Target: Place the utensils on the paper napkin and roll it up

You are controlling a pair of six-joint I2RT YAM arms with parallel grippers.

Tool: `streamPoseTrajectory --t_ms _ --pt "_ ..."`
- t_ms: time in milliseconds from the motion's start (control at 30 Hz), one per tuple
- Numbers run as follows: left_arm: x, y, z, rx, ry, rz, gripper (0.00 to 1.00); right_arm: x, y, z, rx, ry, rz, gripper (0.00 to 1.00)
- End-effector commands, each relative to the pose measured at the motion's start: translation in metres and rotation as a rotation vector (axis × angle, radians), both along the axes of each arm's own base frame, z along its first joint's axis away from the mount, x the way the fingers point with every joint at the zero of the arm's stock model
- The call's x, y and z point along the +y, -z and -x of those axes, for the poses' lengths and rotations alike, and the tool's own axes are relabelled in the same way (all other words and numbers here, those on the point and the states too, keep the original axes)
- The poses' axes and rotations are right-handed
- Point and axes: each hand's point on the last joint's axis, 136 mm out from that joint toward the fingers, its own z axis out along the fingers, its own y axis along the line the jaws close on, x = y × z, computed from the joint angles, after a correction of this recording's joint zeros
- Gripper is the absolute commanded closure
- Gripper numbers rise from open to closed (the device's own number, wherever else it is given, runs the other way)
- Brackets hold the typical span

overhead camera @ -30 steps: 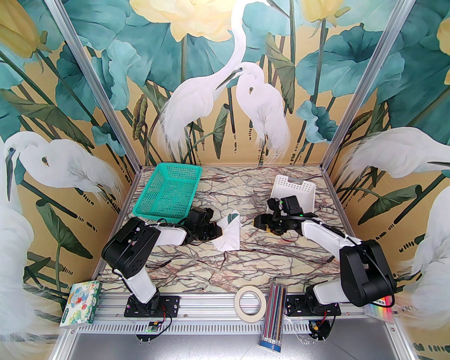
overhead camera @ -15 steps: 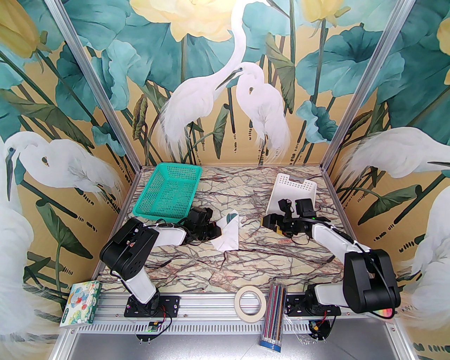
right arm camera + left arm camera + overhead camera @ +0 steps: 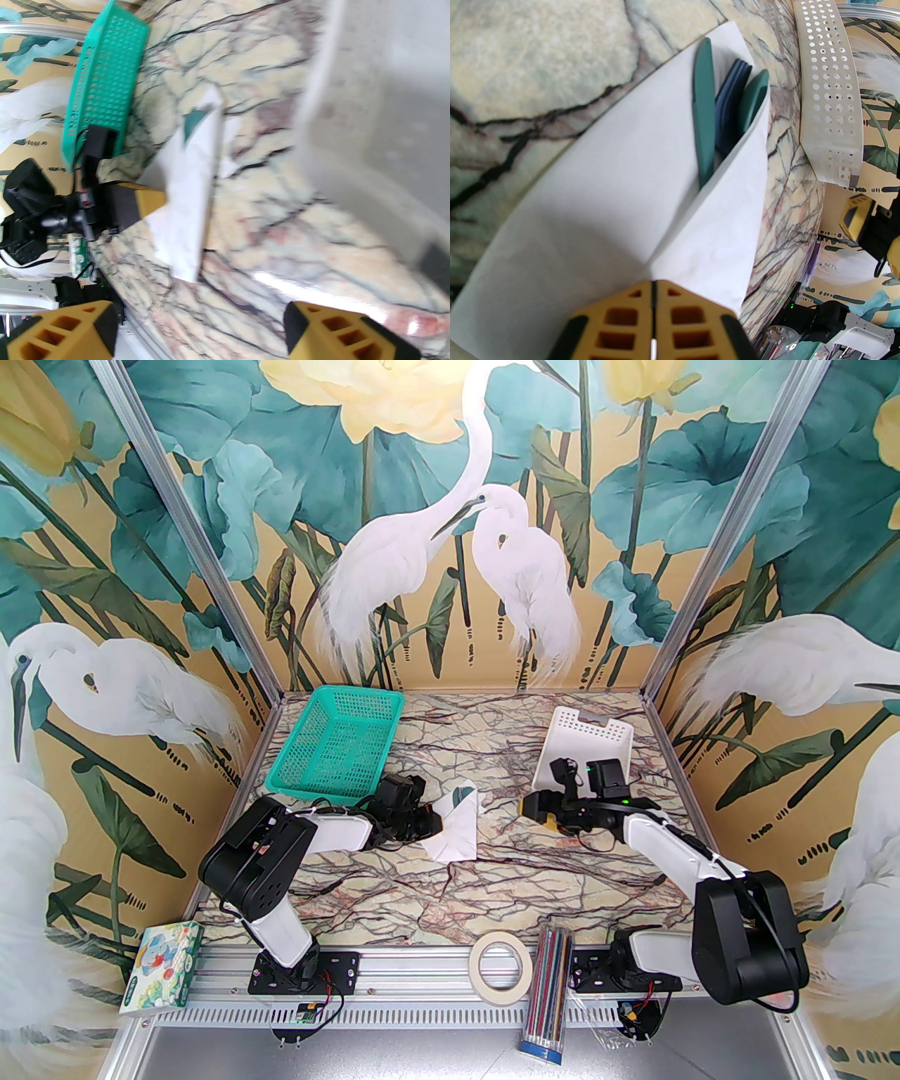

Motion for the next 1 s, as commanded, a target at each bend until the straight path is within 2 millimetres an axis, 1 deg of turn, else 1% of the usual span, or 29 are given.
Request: streamPoseTrajectory --t_ms 0,100,167,233,333,533,633,767,967 --pt "0.021 0.026 0.014 0.076 -0.032 -0.118 0.92 0.027 -0.014 -0.001 -0.011 -0.049 -0.045 0.32" --pt "0.021 0.028 0.014 0.076 -0.032 -0.12 0.92 0.051 -0.01 0.003 0.012 -0.107 -0.052 0.46" --pt "0.02 0.028 0.014 0.076 -0.031 -0.119 0.92 0.065 -0.004 0.008 0.036 -0.142 -0.056 0.55" --pt "0.02 0.028 0.014 0.077 -0.032 -0.117 0.92 0.077 0.006 0.014 0.066 -0.173 -0.052 0.64" --pt "0.02 0.028 0.014 0.075 -0.032 -0.115 0.92 0.089 0.022 0.021 0.106 -0.199 -0.04 0.77" --pt "0.02 0.03 0.015 0.079 -0.032 -0.114 0.92 0.103 0.046 0.029 0.17 -0.235 0.001 0.84" --pt "0.02 0.031 0.016 0.08 -0.033 -0.116 0.91 0.109 0.055 0.033 0.19 -0.252 0.019 0.85" --pt "0.019 0.03 0.015 0.079 -0.035 -0.113 0.92 0.117 0.06 0.034 0.193 -0.267 0.034 0.85" --pt "0.019 0.029 0.015 0.077 -0.034 -0.112 0.92 0.12 0.067 0.034 0.216 -0.265 0.064 0.85"
